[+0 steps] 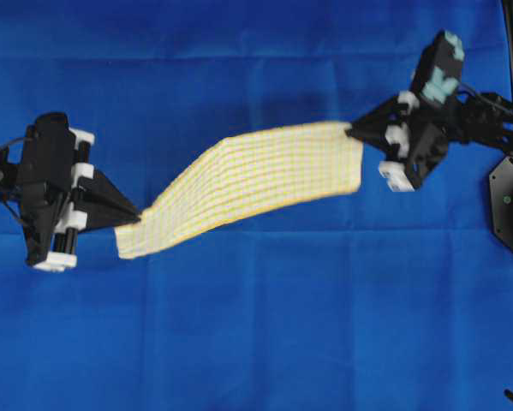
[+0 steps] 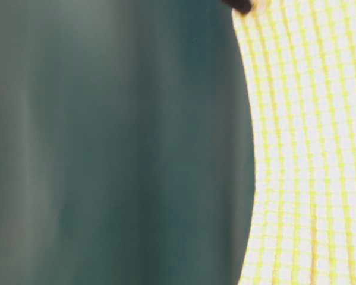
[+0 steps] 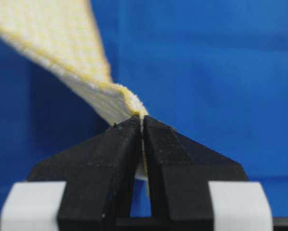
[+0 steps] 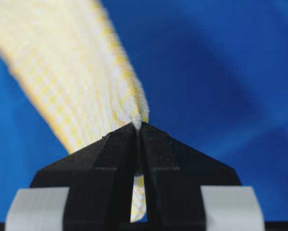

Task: Fold the yellow towel.
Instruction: 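Lift the strip and swing the right gripper toward the far side, then lay the strip down vertically, left gripper near, right gripper far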

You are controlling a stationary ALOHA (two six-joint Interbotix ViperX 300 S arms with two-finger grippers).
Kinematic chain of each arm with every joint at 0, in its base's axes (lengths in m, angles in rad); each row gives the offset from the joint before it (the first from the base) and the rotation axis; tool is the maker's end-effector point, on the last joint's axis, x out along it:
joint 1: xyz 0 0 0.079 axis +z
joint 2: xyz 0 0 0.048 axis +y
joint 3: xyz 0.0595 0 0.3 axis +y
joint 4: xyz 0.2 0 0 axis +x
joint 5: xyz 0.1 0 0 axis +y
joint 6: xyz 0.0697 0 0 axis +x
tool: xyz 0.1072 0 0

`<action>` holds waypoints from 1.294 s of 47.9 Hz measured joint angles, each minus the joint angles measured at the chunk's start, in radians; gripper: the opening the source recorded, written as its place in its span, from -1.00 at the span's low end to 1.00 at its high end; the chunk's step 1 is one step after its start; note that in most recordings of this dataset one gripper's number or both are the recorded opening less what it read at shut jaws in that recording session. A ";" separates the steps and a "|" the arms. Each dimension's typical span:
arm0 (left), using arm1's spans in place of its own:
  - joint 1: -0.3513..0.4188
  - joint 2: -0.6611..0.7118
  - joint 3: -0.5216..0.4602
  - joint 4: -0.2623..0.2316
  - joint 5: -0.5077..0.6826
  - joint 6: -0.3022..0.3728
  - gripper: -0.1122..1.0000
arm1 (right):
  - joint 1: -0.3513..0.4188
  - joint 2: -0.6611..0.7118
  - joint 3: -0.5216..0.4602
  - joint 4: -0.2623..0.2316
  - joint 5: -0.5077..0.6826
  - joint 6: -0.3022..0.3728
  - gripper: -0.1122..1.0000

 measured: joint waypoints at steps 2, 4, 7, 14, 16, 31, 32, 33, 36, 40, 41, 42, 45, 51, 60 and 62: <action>-0.011 0.009 -0.005 0.000 -0.012 0.002 -0.75 | -0.029 0.023 -0.015 -0.006 -0.006 -0.005 -0.76; -0.021 0.021 -0.011 0.000 -0.023 0.002 -0.75 | -0.055 0.041 -0.032 -0.009 -0.011 -0.011 -0.76; -0.037 0.038 -0.021 0.000 -0.038 0.002 -0.75 | -0.092 0.069 -0.058 -0.014 -0.015 -0.023 -0.76; -0.064 0.089 -0.054 0.000 -0.077 0.008 -0.75 | -0.163 0.121 -0.114 -0.020 -0.017 -0.066 -0.76; -0.069 0.101 -0.064 0.000 -0.083 0.008 -0.75 | -0.179 0.137 -0.132 -0.020 -0.017 -0.084 -0.76; -0.071 0.244 -0.193 0.000 -0.117 0.025 -0.75 | -0.245 0.259 -0.273 -0.021 -0.017 -0.164 -0.75; -0.071 0.255 -0.206 0.000 -0.117 0.026 -0.75 | -0.249 0.268 -0.282 -0.021 -0.017 -0.167 -0.76; -0.071 0.267 -0.218 0.000 -0.118 0.029 -0.75 | -0.250 0.276 -0.295 -0.020 -0.017 -0.172 -0.75; -0.069 0.307 -0.261 0.000 -0.118 0.034 -0.75 | -0.253 0.304 -0.328 -0.021 -0.014 -0.186 -0.76; -0.069 0.362 -0.316 0.000 -0.118 0.043 -0.75 | -0.253 0.339 -0.374 -0.021 -0.008 -0.206 -0.76; -0.071 0.374 -0.328 0.000 -0.118 0.046 -0.75 | -0.253 0.347 -0.385 -0.021 -0.006 -0.209 -0.75; -0.069 0.385 -0.339 -0.002 -0.118 0.049 -0.75 | -0.253 0.354 -0.394 -0.021 -0.003 -0.215 -0.75; -0.069 0.413 -0.368 -0.002 -0.118 0.054 -0.75 | -0.255 0.374 -0.422 -0.021 0.008 -0.224 -0.76; -0.067 0.460 -0.436 -0.003 -0.118 0.071 -0.75 | -0.255 0.407 -0.474 -0.021 0.026 -0.244 -0.76; -0.060 0.534 -0.532 -0.003 -0.118 0.115 -0.75 | -0.255 0.430 -0.511 -0.021 0.040 -0.258 -0.76; -0.058 0.551 -0.552 -0.003 -0.118 0.124 -0.75 | -0.255 0.430 -0.514 -0.021 0.041 -0.258 -0.76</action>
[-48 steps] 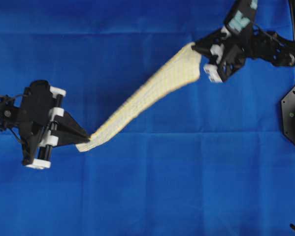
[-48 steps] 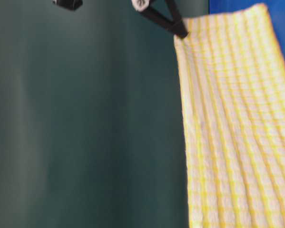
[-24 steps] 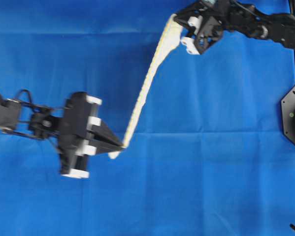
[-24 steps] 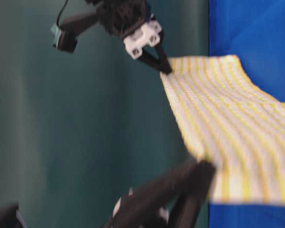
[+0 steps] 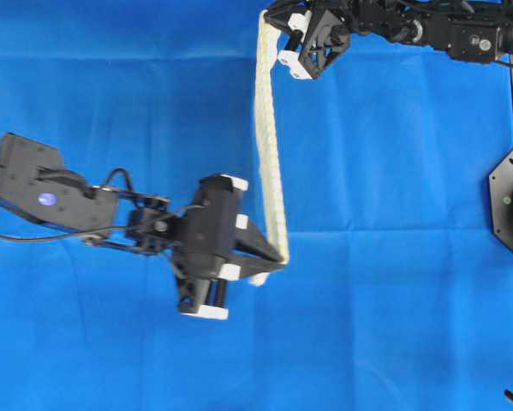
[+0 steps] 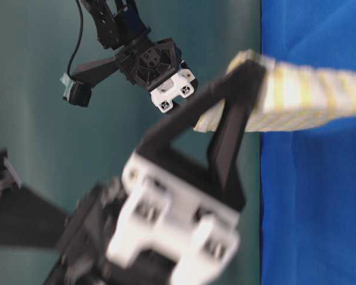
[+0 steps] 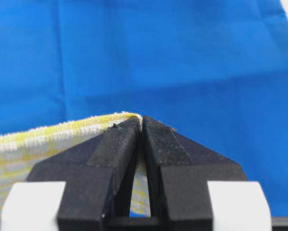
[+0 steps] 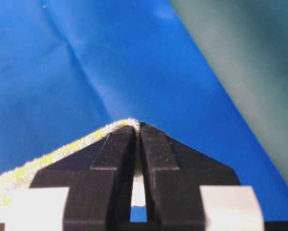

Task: Fold the yellow towel.
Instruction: 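Lay the strip down vertically, left gripper near, right gripper far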

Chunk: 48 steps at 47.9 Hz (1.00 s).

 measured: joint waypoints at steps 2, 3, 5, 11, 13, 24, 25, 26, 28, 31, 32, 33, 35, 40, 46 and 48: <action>0.003 0.015 -0.020 0.000 0.000 0.009 -0.75 | -0.002 0.000 0.000 0.000 0.002 0.002 -0.76; 0.003 0.020 -0.028 0.000 0.002 0.012 -0.75 | -0.002 0.000 0.000 0.000 0.002 0.002 -0.76; 0.006 0.031 -0.043 0.000 0.002 0.015 -0.75 | -0.002 0.000 0.000 0.002 0.002 0.000 -0.76; 0.015 0.054 -0.069 0.000 0.002 0.017 -0.75 | -0.005 0.000 0.000 0.000 0.002 -0.002 -0.76; 0.017 0.057 -0.071 0.000 0.002 0.015 -0.75 | -0.005 0.000 0.000 0.002 0.002 0.000 -0.76; 0.018 0.063 -0.080 0.000 -0.002 0.017 -0.75 | -0.014 -0.005 0.015 0.000 0.002 0.000 -0.76; 0.020 0.066 -0.081 0.000 -0.003 0.017 -0.75 | -0.015 -0.008 0.020 0.000 0.002 -0.002 -0.76; 0.020 0.067 -0.084 0.000 -0.006 0.017 -0.75 | -0.017 -0.011 0.025 -0.002 0.002 -0.002 -0.76; 0.021 0.074 -0.089 0.000 -0.014 0.017 -0.75 | -0.023 -0.025 0.040 0.000 0.002 -0.002 -0.76; 0.023 0.084 -0.101 0.000 -0.028 0.018 -0.75 | -0.028 -0.048 0.063 -0.002 0.002 -0.002 -0.76; 0.023 0.089 -0.104 0.000 -0.031 0.020 -0.75 | -0.029 -0.055 0.071 -0.002 0.002 -0.002 -0.76; 0.023 0.094 -0.110 0.000 -0.035 0.021 -0.75 | -0.031 -0.064 0.077 0.000 0.002 0.000 -0.76; 0.023 0.103 -0.121 0.002 -0.041 0.021 -0.75 | -0.034 -0.080 0.091 -0.002 0.002 -0.002 -0.76; 0.025 0.129 -0.143 0.000 -0.046 0.021 -0.75 | -0.038 -0.106 0.110 -0.002 0.002 -0.002 -0.76; 0.025 0.147 -0.153 0.000 -0.048 0.021 -0.75 | -0.043 -0.109 0.114 -0.002 0.021 -0.002 -0.76; 0.025 0.147 -0.153 0.000 -0.048 0.021 -0.75 | -0.044 -0.109 0.114 -0.002 0.029 -0.003 -0.76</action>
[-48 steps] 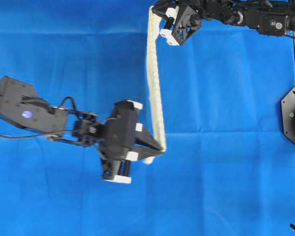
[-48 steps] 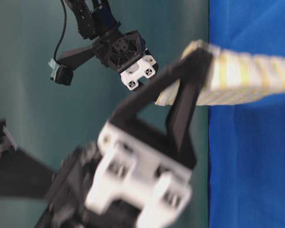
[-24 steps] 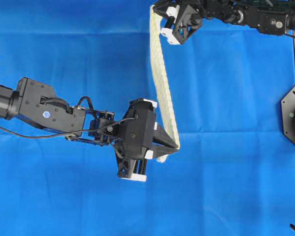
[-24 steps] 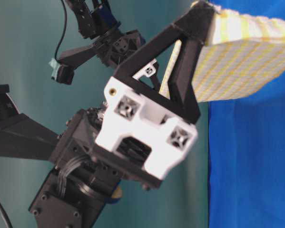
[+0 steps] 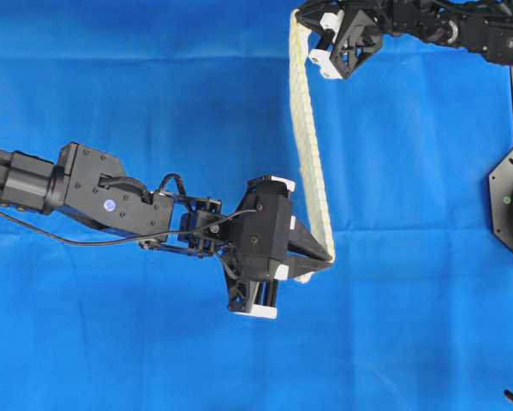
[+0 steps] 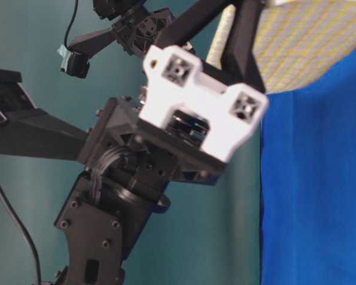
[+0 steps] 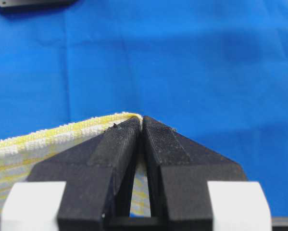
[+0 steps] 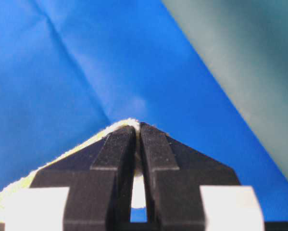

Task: Fold the yellow towel.
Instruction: 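Lay the strip down vertically, left gripper near, right gripper far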

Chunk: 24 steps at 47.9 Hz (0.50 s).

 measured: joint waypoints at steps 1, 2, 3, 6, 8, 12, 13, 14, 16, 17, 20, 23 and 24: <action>0.002 0.000 0.000 0.002 -0.002 0.000 -0.75 | 0.000 0.002 0.000 0.000 0.002 0.000 -0.76; 0.000 0.000 0.002 0.000 -0.002 -0.002 -0.75 | 0.000 0.003 -0.002 0.000 0.005 0.000 -0.76; 0.000 0.000 0.003 0.002 -0.003 -0.002 -0.75 | -0.002 0.006 -0.003 0.002 0.006 0.000 -0.76; 0.000 0.000 0.020 0.000 -0.003 -0.006 -0.75 | -0.002 0.026 -0.014 0.000 0.008 0.000 -0.76; 0.000 0.000 0.035 0.000 -0.003 -0.011 -0.75 | -0.002 0.040 -0.021 0.000 0.008 0.000 -0.76; 0.000 -0.008 0.067 0.000 -0.003 -0.026 -0.75 | -0.002 0.077 -0.043 0.000 0.008 0.000 -0.76; 0.000 -0.011 0.077 0.000 -0.003 -0.031 -0.75 | 0.000 0.087 -0.049 0.000 0.008 0.000 -0.76; 0.002 -0.015 0.084 0.000 -0.003 -0.037 -0.75 | -0.002 0.097 -0.055 0.000 0.008 0.000 -0.76; 0.002 -0.025 0.103 0.000 -0.005 -0.051 -0.75 | -0.002 0.118 -0.071 0.000 0.009 0.000 -0.76; 0.002 -0.029 0.112 -0.002 -0.006 -0.057 -0.75 | 0.002 0.129 -0.078 0.000 0.009 0.000 -0.76; 0.000 -0.044 0.140 0.000 -0.014 -0.074 -0.75 | 0.006 0.155 -0.097 0.000 0.009 -0.002 -0.76; 0.000 -0.061 0.169 0.000 -0.021 -0.092 -0.75 | 0.011 0.178 -0.120 0.000 0.009 -0.002 -0.76; 0.000 -0.066 0.176 0.000 -0.025 -0.097 -0.75 | 0.012 0.186 -0.127 0.000 0.008 -0.002 -0.76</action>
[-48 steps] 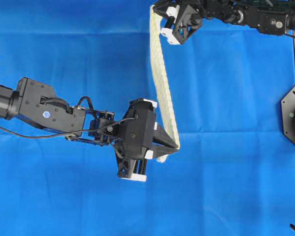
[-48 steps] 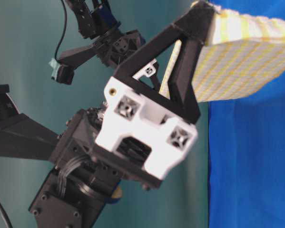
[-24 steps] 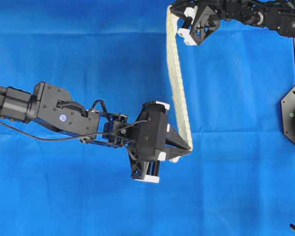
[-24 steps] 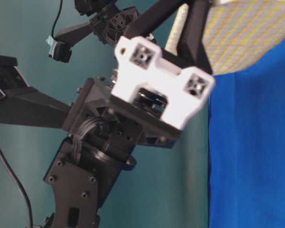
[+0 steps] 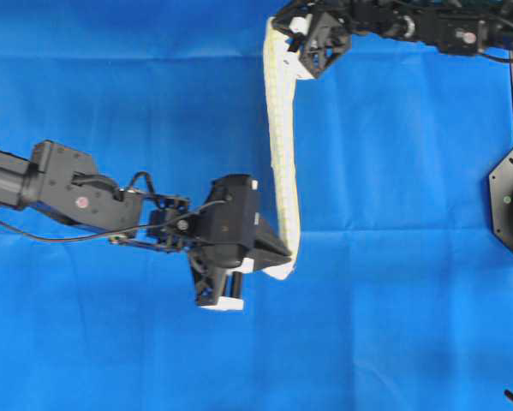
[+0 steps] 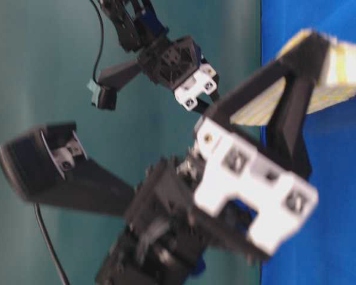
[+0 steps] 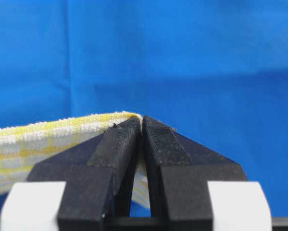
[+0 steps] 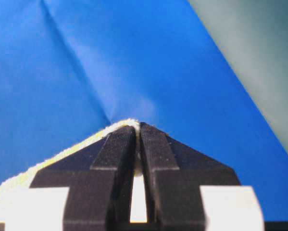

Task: Fold the yellow towel.
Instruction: 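Lay the strip down vertically, left gripper near, right gripper far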

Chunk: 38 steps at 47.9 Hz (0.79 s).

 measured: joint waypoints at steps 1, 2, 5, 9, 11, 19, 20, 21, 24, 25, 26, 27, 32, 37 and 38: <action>0.002 -0.006 0.009 -0.002 -0.003 -0.005 -0.75 | 0.002 0.006 -0.008 0.000 0.002 0.000 -0.76; 0.000 -0.012 0.018 0.000 -0.006 -0.011 -0.75 | 0.005 0.012 -0.015 0.000 0.002 0.000 -0.75; 0.000 -0.029 0.046 0.000 -0.018 -0.028 -0.75 | 0.009 0.035 -0.038 0.000 0.000 -0.002 -0.76; 0.000 -0.051 0.084 -0.002 -0.038 -0.055 -0.75 | 0.015 0.069 -0.067 0.000 0.002 -0.002 -0.76; 0.000 -0.060 0.101 -0.002 -0.046 -0.069 -0.75 | 0.018 0.083 -0.078 0.002 0.002 0.000 -0.76; -0.006 -0.086 0.155 -0.002 -0.064 -0.132 -0.75 | 0.034 0.123 -0.115 0.002 0.002 -0.006 -0.76; -0.008 -0.087 0.160 -0.002 -0.064 -0.138 -0.75 | 0.037 0.127 -0.120 0.000 0.000 -0.006 -0.76; -0.008 -0.089 0.163 -0.002 -0.064 -0.141 -0.75 | 0.038 0.133 -0.123 0.000 0.002 -0.008 -0.76; -0.011 -0.091 0.166 -0.002 -0.066 -0.143 -0.75 | 0.044 0.144 -0.129 0.002 0.000 -0.008 -0.76; -0.012 -0.091 0.166 0.000 -0.066 -0.143 -0.75 | 0.046 0.147 -0.130 0.000 0.002 -0.008 -0.76; -0.014 -0.091 0.166 0.000 -0.066 -0.143 -0.75 | 0.046 0.149 -0.132 0.000 0.000 -0.009 -0.76; -0.014 -0.091 0.166 -0.002 -0.066 -0.143 -0.75 | 0.048 0.150 -0.132 0.000 0.002 -0.009 -0.76; -0.018 -0.091 0.166 0.000 -0.066 -0.143 -0.75 | 0.055 0.153 -0.137 0.000 0.002 -0.014 -0.75; -0.020 -0.091 0.166 0.000 -0.064 -0.143 -0.75 | 0.061 0.155 -0.140 -0.003 0.000 -0.021 -0.75; -0.021 -0.091 0.166 -0.002 -0.064 -0.143 -0.74 | 0.063 0.153 -0.141 -0.003 0.002 -0.023 -0.75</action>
